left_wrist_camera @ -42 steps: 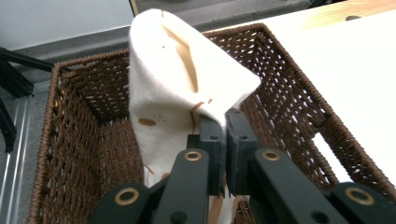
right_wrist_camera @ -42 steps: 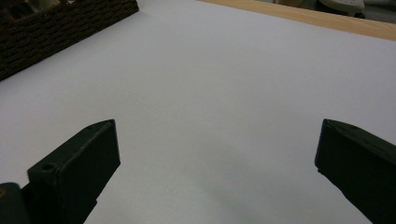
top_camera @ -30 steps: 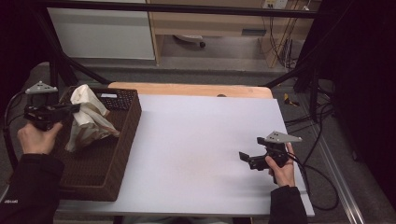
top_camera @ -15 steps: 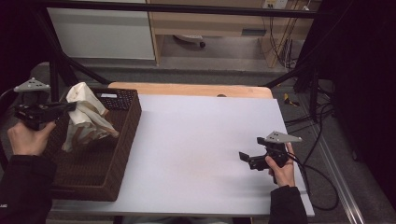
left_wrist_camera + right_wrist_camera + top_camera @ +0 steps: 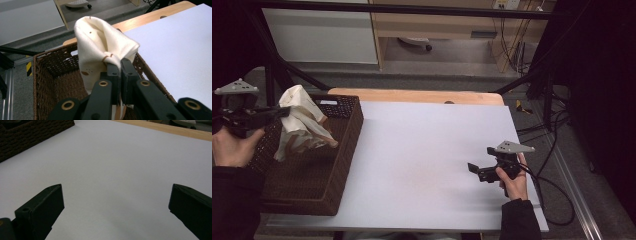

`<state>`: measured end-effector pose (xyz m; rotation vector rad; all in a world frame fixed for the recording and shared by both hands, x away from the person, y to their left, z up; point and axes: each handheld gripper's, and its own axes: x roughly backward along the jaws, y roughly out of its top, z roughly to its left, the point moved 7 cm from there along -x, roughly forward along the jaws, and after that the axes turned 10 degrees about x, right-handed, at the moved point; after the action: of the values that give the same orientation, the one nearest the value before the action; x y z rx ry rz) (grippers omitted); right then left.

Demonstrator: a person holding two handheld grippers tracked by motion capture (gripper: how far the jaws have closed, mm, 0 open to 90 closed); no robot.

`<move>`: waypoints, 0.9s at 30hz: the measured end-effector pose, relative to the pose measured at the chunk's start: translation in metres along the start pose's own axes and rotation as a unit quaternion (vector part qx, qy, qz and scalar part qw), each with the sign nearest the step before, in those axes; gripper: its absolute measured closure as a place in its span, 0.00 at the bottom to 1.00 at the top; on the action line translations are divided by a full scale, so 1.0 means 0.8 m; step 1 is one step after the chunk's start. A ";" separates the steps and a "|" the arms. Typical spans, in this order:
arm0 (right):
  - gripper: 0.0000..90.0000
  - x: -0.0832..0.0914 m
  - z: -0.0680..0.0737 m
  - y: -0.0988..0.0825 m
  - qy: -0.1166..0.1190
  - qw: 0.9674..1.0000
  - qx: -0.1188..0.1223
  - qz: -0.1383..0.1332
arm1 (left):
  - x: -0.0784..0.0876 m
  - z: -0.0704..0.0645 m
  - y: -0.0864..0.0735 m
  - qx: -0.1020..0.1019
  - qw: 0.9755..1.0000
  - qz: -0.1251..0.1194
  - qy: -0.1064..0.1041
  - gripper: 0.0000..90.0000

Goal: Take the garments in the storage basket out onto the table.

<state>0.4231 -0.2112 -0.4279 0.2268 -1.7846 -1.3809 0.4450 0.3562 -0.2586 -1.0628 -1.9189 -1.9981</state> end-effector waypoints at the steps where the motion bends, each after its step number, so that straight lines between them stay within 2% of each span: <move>1: 0.01 0.000 0.000 0.000 0.000 1.000 0.000 0.000 | 0.002 -0.001 0.001 0.000 1.000 -0.001 -0.002 0.96; 8: 0.01 -0.001 0.001 0.000 0.001 1.000 -0.001 0.000 | 0.013 -0.005 0.008 0.000 1.000 -0.001 -0.011 0.96; 27: 0.01 -0.002 0.001 -0.001 0.001 1.000 -0.001 0.002 | 0.029 -0.025 0.027 -0.021 1.000 0.000 -0.017 0.96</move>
<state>0.4232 -0.2098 -0.4292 0.2226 -1.7813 -1.3796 0.4333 0.3424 -0.2261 -1.1135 -1.9005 -2.0409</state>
